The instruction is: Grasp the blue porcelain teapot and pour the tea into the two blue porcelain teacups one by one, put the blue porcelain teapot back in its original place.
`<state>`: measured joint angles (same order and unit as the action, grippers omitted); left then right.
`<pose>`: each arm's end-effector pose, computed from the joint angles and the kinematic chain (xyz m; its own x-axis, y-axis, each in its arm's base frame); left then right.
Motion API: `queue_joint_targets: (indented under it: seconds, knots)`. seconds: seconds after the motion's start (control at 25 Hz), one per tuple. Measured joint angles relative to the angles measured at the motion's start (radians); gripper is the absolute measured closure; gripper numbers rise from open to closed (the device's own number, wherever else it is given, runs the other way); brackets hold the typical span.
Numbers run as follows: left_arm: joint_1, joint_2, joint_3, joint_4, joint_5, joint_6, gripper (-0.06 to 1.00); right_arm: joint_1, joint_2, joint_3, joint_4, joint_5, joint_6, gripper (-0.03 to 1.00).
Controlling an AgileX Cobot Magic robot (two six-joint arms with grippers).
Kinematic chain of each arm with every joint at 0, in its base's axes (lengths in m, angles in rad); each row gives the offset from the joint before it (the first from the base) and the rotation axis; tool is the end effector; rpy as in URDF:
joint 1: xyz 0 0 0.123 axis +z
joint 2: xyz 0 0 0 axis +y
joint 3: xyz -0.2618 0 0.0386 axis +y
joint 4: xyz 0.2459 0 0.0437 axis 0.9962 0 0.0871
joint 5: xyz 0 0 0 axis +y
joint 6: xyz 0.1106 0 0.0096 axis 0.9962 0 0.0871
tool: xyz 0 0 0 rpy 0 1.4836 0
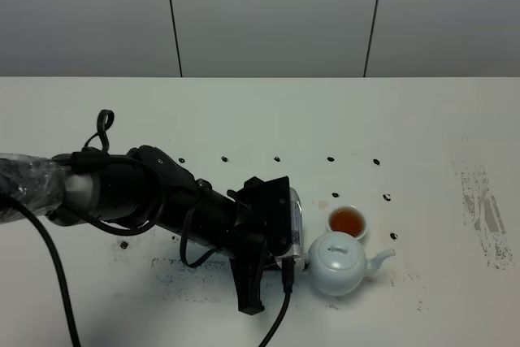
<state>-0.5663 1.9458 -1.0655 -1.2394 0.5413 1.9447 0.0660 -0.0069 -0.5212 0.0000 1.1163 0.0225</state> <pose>0.2879 -0.2472 0.1099 -0.0353 0.7321 -0.6803 0.9888 0.1245 0.0827 0.0256 0.0017 0.2681 -0.4806 -0.0092 -0.8769 -0.0552 0.9983 0.0197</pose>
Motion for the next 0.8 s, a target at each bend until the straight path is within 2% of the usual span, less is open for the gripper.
queue_joint_targets:
  seconds: [0.16, 0.24, 0.32, 0.52, 0.68, 0.8]
  knots:
    - [0.005, -0.104, -0.009, 0.059, -0.013, 0.000, 0.87, 0.000, 0.000, 0.000, 0.000, 0.000, 0.000, 0.74]
    - [0.021, -0.132, -0.034, 0.116, -0.010, -0.019, 0.87, 0.000, 0.000, 0.000, 0.000, 0.000, 0.000, 0.74]
    - [0.048, -0.137, -0.078, 0.195, 0.002, -0.097, 0.87, 0.000, 0.000, 0.000, 0.000, 0.000, 0.000, 0.74]
    - [0.120, -0.126, -0.220, 0.466, 0.057, -0.272, 0.87, 0.000, 0.000, 0.000, 0.000, 0.000, 0.000, 0.74]
    - [0.172, -0.093, -0.306, 0.641, 0.125, -0.302, 0.87, 0.000, 0.000, 0.000, 0.000, 0.000, 0.000, 0.74]
    - [0.211, -0.057, -0.352, 0.719, 0.184, -0.286, 0.87, 0.000, 0.000, 0.000, 0.000, 0.000, 0.000, 0.74]
